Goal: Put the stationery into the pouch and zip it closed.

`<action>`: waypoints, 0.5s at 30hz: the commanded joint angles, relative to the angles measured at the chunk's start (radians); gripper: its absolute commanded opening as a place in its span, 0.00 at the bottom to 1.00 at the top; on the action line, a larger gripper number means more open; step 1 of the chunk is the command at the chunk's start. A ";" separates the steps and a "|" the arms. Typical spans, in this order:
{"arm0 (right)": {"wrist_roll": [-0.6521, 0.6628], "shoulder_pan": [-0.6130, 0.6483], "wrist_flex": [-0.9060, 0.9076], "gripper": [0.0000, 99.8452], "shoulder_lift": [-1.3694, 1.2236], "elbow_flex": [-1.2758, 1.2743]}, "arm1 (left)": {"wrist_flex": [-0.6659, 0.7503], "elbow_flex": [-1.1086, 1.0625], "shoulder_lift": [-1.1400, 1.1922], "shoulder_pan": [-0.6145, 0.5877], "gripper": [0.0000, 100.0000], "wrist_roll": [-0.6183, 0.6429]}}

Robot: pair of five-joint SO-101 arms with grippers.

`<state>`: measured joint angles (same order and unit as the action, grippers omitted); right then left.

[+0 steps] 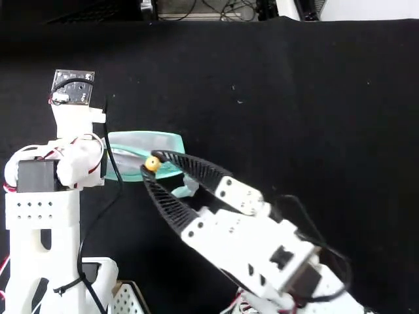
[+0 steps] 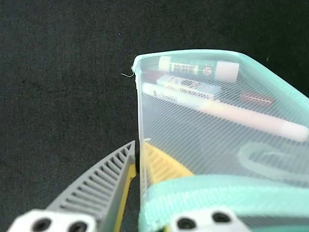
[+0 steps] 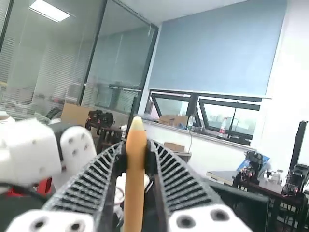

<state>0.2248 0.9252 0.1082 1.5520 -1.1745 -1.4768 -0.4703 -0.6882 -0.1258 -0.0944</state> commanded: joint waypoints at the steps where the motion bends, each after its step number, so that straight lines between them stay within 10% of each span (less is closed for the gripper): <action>1: 0.000 0.005 -0.054 0.01 0.002 -0.085 | 0.003 -0.015 0.005 -0.012 0.03 0.000; 11: 0.000 0.005 -0.032 0.02 0.002 -0.275 | 0.003 -0.015 0.005 -0.012 0.03 0.000; 15: -0.002 0.009 0.233 0.15 0.002 -0.114 | 0.003 -0.015 0.005 -0.012 0.03 0.000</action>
<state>0.2263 0.9237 0.1711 1.5413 -1.4262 -1.4768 -0.4718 -0.6882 -0.1258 -0.0944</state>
